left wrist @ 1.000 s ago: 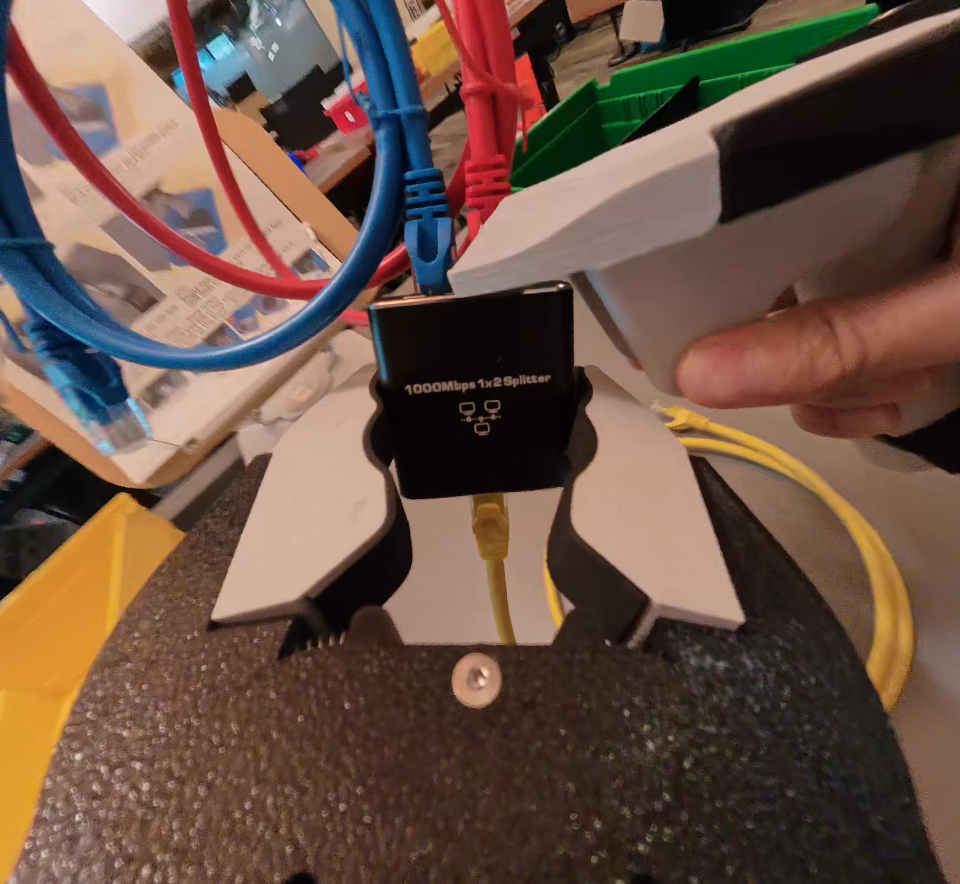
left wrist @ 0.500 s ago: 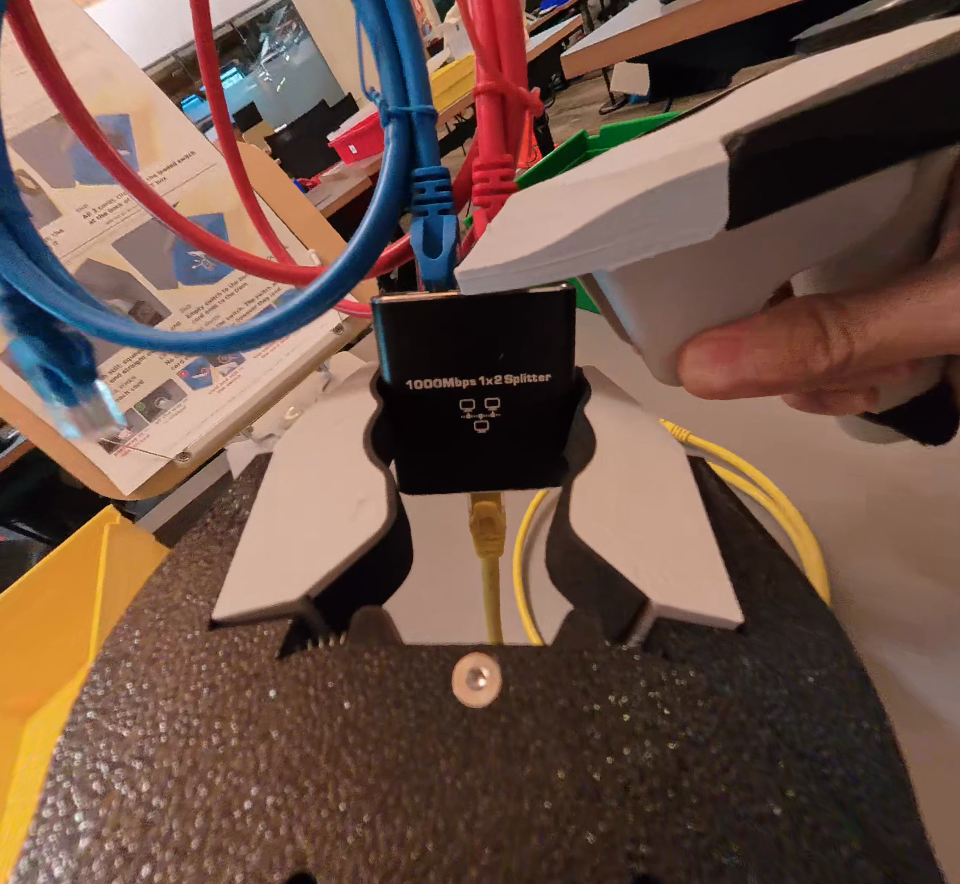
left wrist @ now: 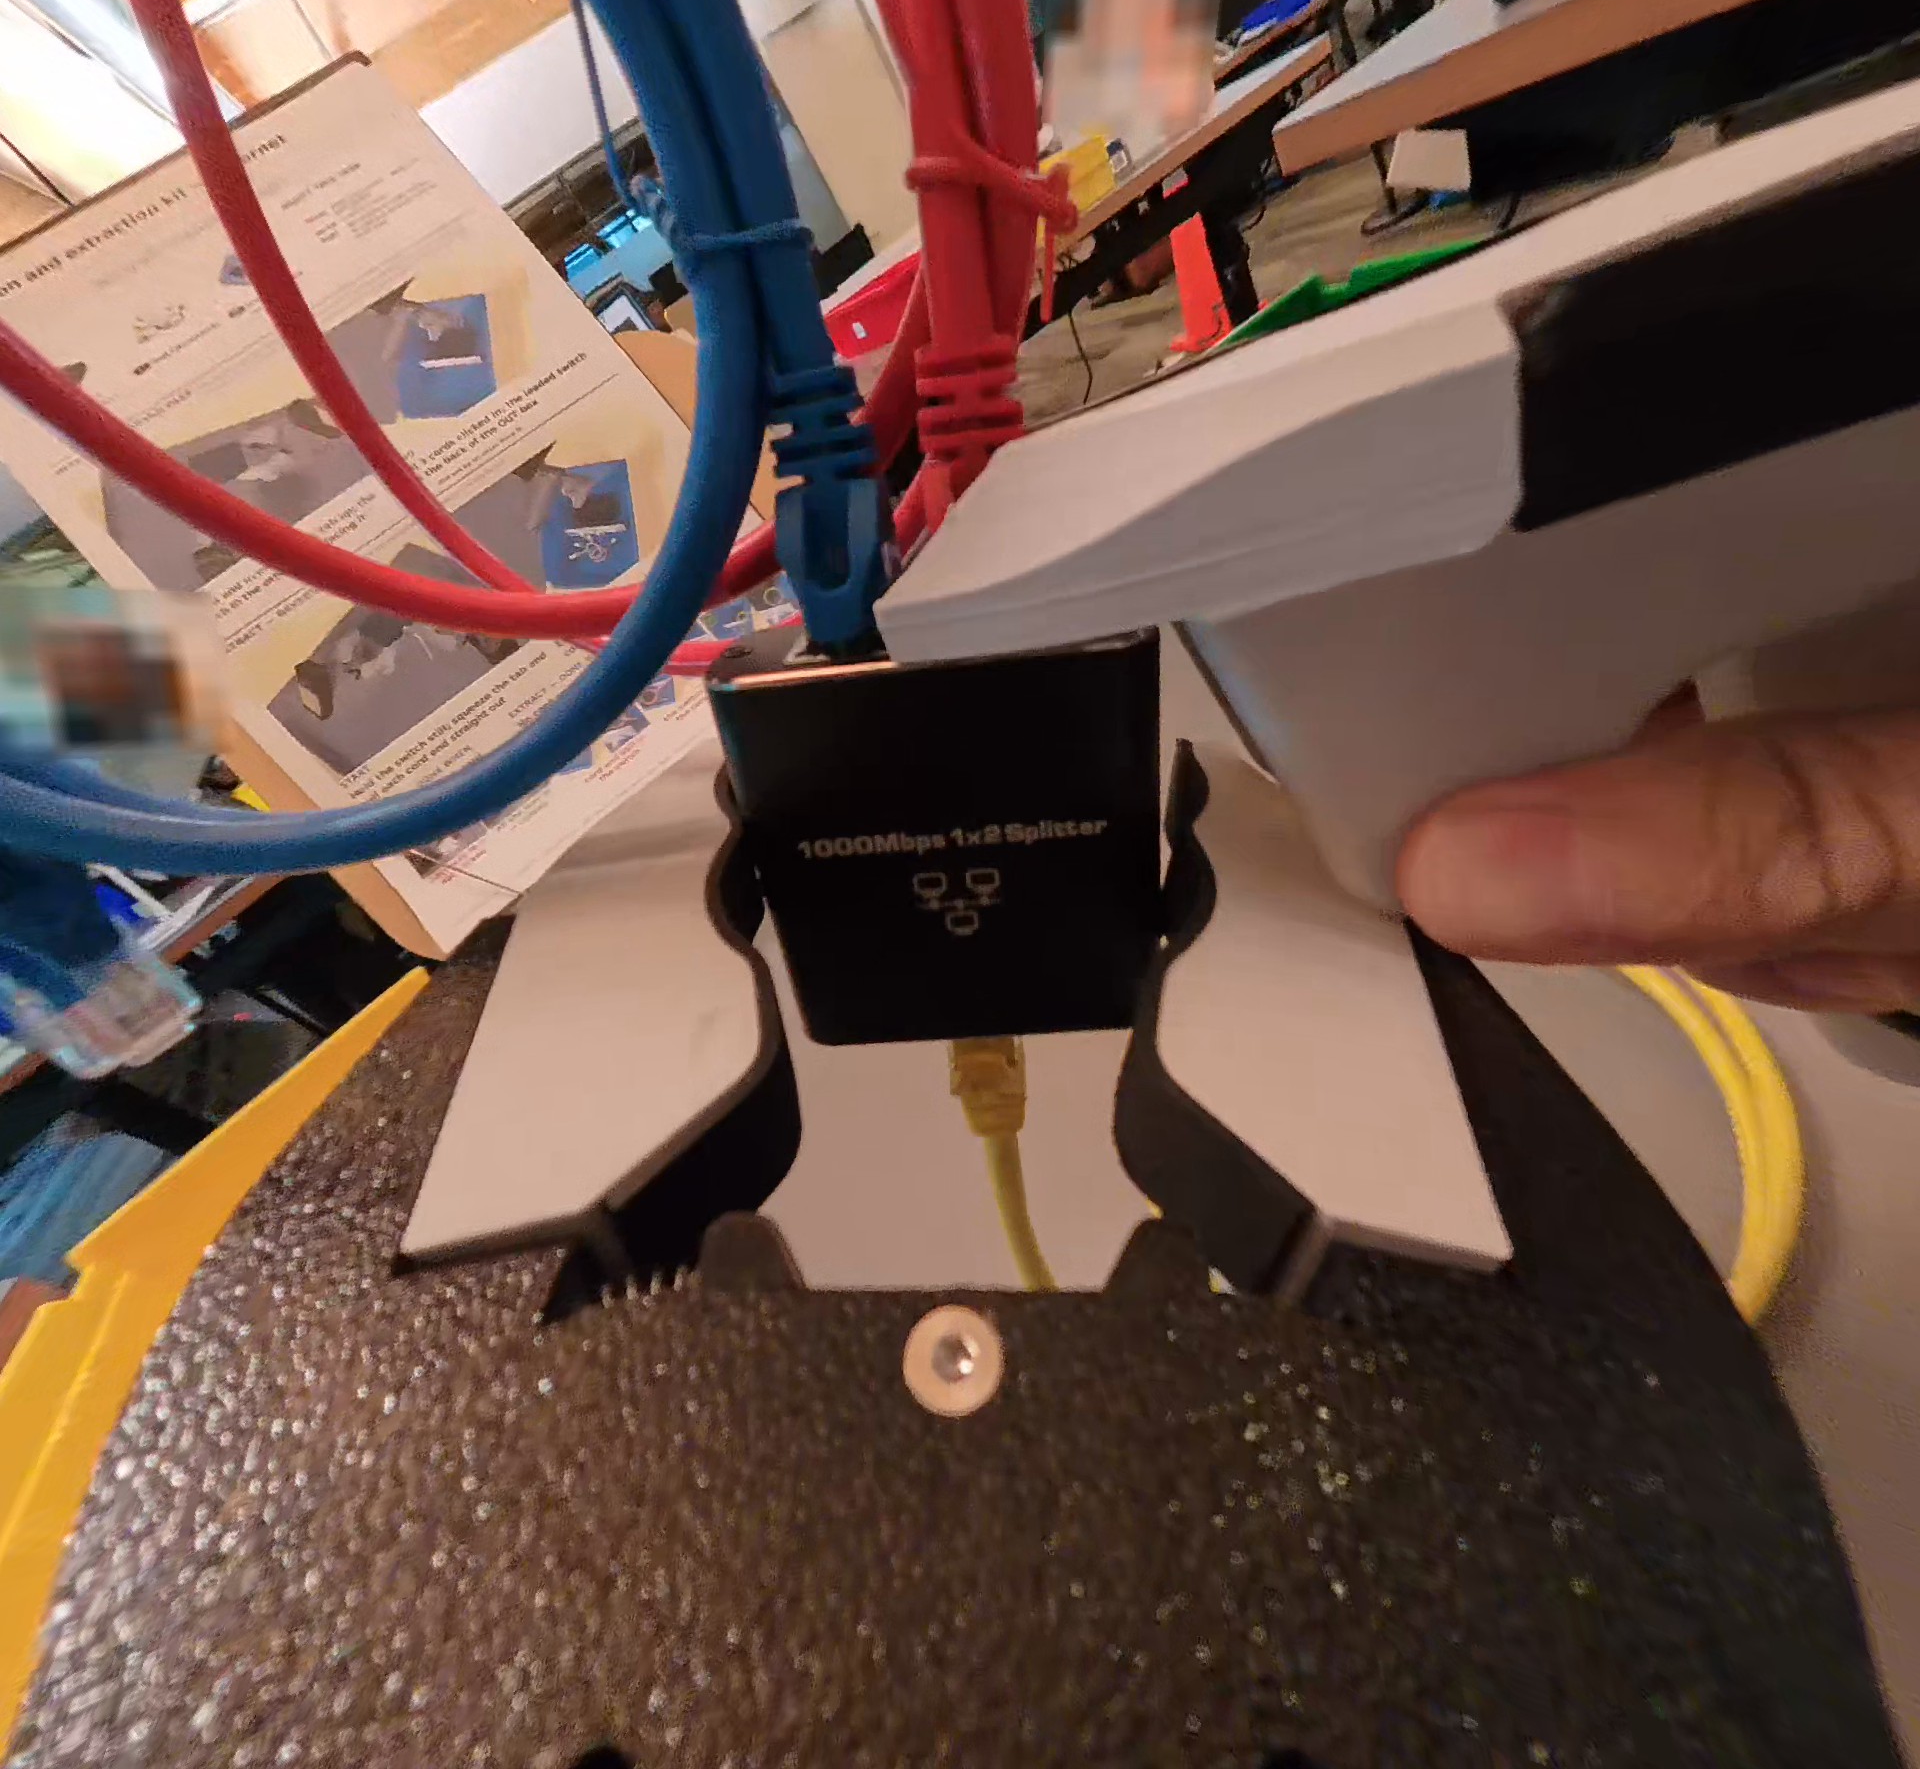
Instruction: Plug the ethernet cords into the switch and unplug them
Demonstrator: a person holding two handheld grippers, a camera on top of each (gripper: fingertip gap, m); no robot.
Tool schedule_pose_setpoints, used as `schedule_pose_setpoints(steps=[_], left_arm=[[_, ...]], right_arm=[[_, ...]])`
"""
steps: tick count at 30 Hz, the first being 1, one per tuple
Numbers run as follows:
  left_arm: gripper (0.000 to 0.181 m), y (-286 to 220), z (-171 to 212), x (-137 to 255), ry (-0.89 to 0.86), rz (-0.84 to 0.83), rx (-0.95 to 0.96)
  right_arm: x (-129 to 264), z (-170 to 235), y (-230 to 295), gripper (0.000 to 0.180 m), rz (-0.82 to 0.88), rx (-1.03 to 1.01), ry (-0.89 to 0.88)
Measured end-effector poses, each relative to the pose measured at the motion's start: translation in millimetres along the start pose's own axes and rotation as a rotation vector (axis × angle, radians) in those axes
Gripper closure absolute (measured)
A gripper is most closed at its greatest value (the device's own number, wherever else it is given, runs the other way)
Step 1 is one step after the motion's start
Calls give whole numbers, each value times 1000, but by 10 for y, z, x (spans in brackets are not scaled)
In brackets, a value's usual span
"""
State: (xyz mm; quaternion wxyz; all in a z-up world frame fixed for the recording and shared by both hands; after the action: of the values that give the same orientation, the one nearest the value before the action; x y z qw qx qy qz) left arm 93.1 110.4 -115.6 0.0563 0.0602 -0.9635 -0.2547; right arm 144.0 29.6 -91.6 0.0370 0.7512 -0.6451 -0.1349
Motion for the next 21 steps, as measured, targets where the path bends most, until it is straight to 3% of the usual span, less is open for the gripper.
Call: schedule_pose_setpoints(steps=[4, 12, 14, 18, 21], left_arm=[[107, -4, 19, -30, 10, 13, -27], [108, -6, 79, -112, 68, 99, 22], [108, -2, 72, -91, 52, 93, 14], [110, 9, -68, 5, 14, 41, -101], [111, -1, -11, -52, 44, 71, -71]], right_arm=[[14, 12, -38, 165, 9, 6, 11], [1, 9, 57, 164, 167, 357, 159], [11, 2, 53, 164, 144, 316, 143], [103, -24, -118, 165, -35, -82, -28], [81, -38, -53, 165, 72, 115, 72]])
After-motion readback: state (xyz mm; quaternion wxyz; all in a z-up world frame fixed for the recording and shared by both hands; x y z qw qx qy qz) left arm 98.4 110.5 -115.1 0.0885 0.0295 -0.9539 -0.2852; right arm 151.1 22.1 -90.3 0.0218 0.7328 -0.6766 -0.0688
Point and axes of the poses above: each gripper's, where its closed fingertips meet, x back along the fingers, z out of its underside, y = z × x across the jaws, the point moved 8 cm from there along x, back along the fingers, and after that the axes turned 1 degree about -x, right-handed, at the moved point
